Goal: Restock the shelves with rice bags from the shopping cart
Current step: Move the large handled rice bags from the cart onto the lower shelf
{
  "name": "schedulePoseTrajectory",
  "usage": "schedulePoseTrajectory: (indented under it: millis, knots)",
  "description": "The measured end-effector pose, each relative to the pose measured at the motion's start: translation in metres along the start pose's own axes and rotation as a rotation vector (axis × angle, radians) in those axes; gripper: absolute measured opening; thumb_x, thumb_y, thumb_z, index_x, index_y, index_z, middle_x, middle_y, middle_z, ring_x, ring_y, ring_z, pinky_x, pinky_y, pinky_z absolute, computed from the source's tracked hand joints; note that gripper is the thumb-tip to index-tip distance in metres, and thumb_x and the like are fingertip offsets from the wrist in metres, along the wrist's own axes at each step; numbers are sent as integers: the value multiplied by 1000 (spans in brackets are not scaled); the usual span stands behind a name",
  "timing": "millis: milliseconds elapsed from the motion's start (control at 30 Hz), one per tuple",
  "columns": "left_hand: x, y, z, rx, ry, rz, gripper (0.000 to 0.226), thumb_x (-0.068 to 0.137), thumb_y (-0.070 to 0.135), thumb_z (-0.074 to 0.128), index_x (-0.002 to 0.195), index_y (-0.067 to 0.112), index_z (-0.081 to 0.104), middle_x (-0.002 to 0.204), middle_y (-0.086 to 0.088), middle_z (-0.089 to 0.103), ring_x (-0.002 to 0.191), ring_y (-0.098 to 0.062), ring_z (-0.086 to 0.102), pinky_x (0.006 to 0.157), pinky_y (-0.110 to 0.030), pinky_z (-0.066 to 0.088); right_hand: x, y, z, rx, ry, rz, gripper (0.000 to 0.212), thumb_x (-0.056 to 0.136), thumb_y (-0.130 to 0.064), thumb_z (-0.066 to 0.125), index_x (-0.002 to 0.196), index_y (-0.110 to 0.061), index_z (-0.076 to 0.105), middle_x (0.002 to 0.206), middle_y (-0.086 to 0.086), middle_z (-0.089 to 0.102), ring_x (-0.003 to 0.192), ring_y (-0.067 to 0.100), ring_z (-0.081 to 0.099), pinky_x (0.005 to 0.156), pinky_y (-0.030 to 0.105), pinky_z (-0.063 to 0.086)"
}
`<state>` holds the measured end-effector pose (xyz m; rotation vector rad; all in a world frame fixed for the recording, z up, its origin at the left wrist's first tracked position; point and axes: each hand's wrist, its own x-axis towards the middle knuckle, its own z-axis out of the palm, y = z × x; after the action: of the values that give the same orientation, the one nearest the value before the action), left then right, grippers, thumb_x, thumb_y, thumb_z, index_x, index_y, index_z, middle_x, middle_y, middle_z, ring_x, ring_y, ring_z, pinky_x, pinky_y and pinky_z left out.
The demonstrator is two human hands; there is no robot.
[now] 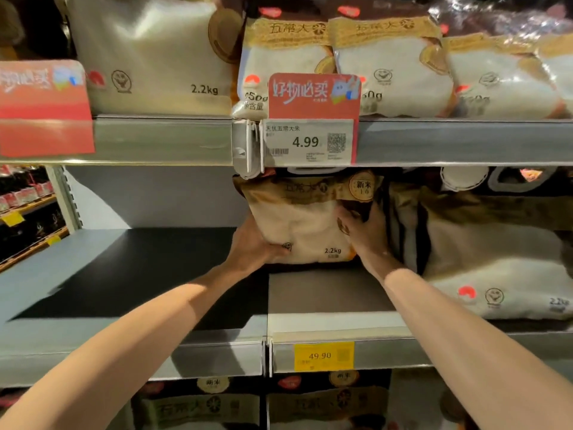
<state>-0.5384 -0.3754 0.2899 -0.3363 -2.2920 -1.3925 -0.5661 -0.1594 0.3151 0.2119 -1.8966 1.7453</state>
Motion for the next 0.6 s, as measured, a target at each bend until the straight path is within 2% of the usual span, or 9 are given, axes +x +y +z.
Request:
schedulePoseTrajectory:
  millis: [67, 133, 233, 300, 333, 400, 467, 600]
  knots:
    - [14, -7, 0, 29, -22, 26, 110, 45, 49, 88, 137, 28, 32, 133, 17, 50, 133, -13, 44, 113, -42, 36, 8, 3, 7, -52, 29, 21, 51, 88, -25, 71, 134, -12, 52, 125, -1, 60, 116, 12, 53, 95, 22, 43]
    - [29, -9, -2, 36, 3, 34, 109, 45, 47, 89, 136, 33, 30, 128, 21, 48, 132, -13, 44, 112, -38, 36, 22, 3, 13, -65, 31, 32, 50, 90, -27, 68, 134, -13, 52, 124, -4, 59, 115, 10, 51, 95, 25, 39]
    - [48, -16, 5, 37, 41, 20, 106, 51, 31, 95, 135, 31, 30, 136, 9, 49, 135, -20, 43, 114, -48, 36, 43, 5, 25, -57, 29, 10, 49, 89, -25, 69, 133, -10, 54, 128, 1, 60, 117, 11, 52, 102, 30, 41]
    - [54, -23, 12, 26, 68, 16, 114, 49, 37, 94, 142, 23, 29, 140, 3, 48, 135, -21, 43, 112, -50, 38, 56, 16, 34, -69, 46, 36, 51, 88, -25, 71, 134, -9, 54, 130, 7, 61, 122, 20, 55, 106, 40, 43]
    - [55, -27, 15, 19, 71, 15, 119, 47, 41, 92, 145, 22, 26, 141, 3, 47, 135, -21, 43, 111, -50, 39, 57, 22, 35, -76, 49, 77, 53, 88, -26, 71, 135, -10, 53, 131, 8, 60, 123, 22, 54, 106, 40, 43]
    - [58, -30, 21, 8, 52, 10, 125, 53, 33, 94, 151, 25, 17, 145, 1, 44, 136, -24, 42, 111, -49, 39, 56, 36, 34, -52, 42, 181, 63, 87, -30, 71, 142, -14, 45, 134, 8, 57, 125, 24, 52, 104, 38, 43]
    - [64, -36, 25, 45, 11, 17, 124, 59, 28, 94, 153, 25, 13, 149, 0, 41, 138, -24, 40, 113, -48, 37, 53, 50, 30, -84, 25, 264, 80, 85, -37, 72, 150, -17, 31, 141, 10, 51, 130, 28, 48, 107, 44, 41]
    - [73, -48, 20, 102, -82, 2, 121, 56, 45, 92, 151, 26, 19, 150, 2, 40, 138, -20, 39, 114, -51, 36, 44, 66, 27, -176, -72, 337, 114, 69, -47, 83, 155, -17, 14, 153, 8, 36, 141, 28, 34, 116, 46, 29]
